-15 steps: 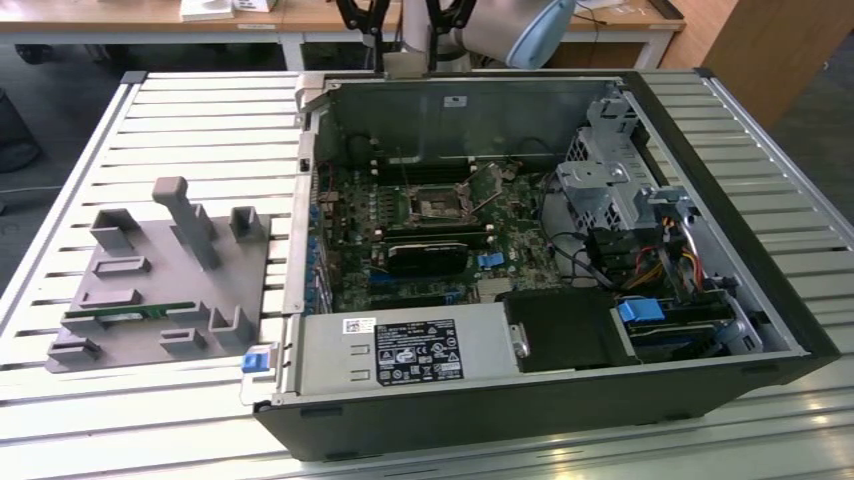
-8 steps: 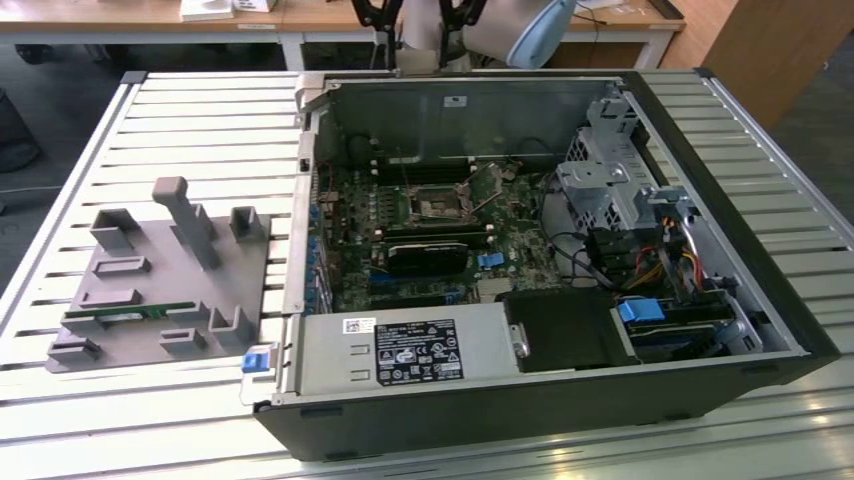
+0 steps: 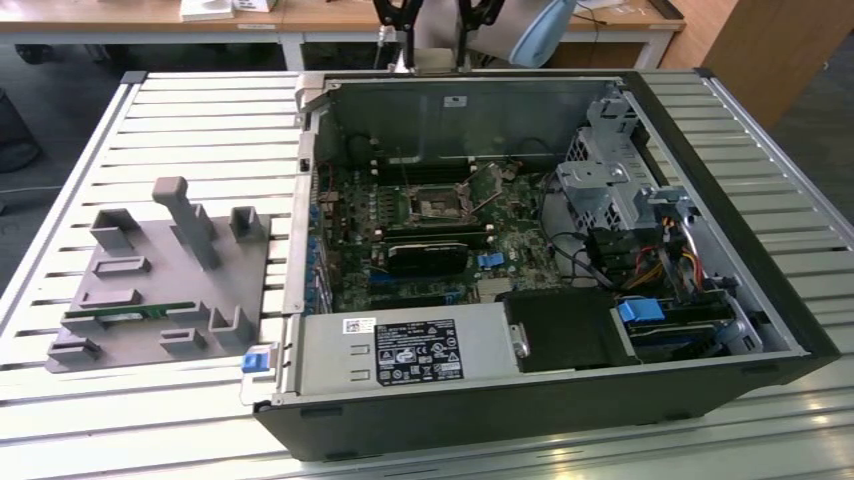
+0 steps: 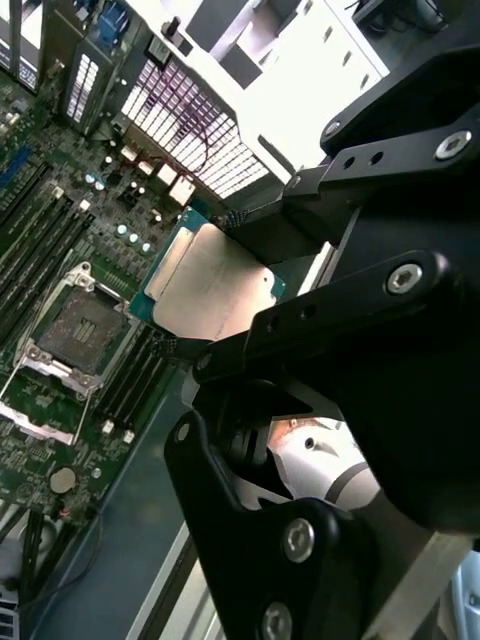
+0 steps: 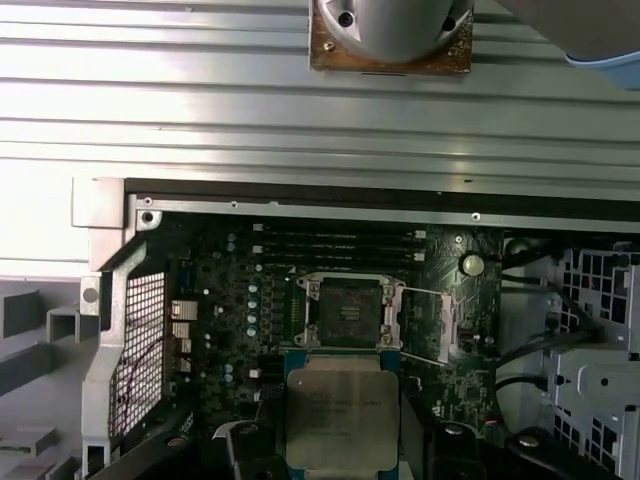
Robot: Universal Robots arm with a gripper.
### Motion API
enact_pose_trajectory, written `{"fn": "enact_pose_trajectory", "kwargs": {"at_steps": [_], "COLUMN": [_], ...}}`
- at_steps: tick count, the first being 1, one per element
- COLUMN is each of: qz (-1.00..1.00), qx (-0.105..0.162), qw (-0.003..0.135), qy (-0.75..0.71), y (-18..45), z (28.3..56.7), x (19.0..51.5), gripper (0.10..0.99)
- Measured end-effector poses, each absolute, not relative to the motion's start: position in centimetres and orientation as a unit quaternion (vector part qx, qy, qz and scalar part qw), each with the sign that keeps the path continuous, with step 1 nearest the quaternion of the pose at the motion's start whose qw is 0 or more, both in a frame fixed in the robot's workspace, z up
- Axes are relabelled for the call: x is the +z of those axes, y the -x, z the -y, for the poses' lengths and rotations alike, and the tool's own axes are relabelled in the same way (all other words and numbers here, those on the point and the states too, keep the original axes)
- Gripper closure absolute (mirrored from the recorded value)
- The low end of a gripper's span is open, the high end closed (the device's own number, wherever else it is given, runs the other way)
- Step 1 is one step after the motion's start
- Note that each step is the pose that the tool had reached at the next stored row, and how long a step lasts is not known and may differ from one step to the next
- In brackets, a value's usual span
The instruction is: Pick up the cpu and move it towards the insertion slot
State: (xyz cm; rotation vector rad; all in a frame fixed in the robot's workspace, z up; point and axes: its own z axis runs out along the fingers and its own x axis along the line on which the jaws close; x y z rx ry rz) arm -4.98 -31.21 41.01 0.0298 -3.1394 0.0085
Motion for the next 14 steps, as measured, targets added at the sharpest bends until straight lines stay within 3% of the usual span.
{"fn": "enact_pose_trajectory", "kwargs": {"at_steps": [14], "qz": [1.000], "qx": [0.003], "qw": [0.001], "qy": [-0.009], "y": [3.1], "z": [31.2], "x": [40.8], "gripper": [0.545]}}
